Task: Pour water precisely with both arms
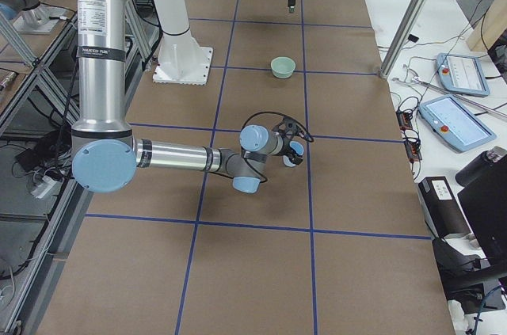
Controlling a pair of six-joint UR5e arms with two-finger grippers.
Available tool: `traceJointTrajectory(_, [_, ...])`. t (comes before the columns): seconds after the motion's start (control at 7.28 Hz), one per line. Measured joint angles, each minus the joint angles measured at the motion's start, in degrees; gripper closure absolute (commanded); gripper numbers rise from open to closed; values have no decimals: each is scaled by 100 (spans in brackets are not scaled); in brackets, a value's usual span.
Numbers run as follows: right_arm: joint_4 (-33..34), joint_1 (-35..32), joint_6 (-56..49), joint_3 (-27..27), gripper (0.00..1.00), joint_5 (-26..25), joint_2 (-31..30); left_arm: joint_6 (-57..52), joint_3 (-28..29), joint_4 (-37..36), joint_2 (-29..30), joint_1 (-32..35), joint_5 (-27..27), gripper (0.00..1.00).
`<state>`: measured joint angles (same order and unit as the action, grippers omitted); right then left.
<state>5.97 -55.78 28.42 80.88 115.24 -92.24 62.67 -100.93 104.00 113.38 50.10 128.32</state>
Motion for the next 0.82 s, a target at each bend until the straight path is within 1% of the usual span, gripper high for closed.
traceJointTrajectory(0.14, [-2, -161, -2, -2, 0, 274, 1, 0, -2, -7, 0, 0, 0, 1])
traceJointTrajectory(0.41, [62, -429, -1, -43, 0, 1160, 39, 0, -1, -11, 0, 0, 0, 1])
traceJointTrajectory(0.55, [168, -492, 1, -37, 0, 1342, 78, 0, 4, -12, 0, -1, 0, 1])
traceJointTrajectory(0.82, [330, -828, -10, -18, 0, 1416, 73, 0, 6, -12, 0, -6, -2, 1])
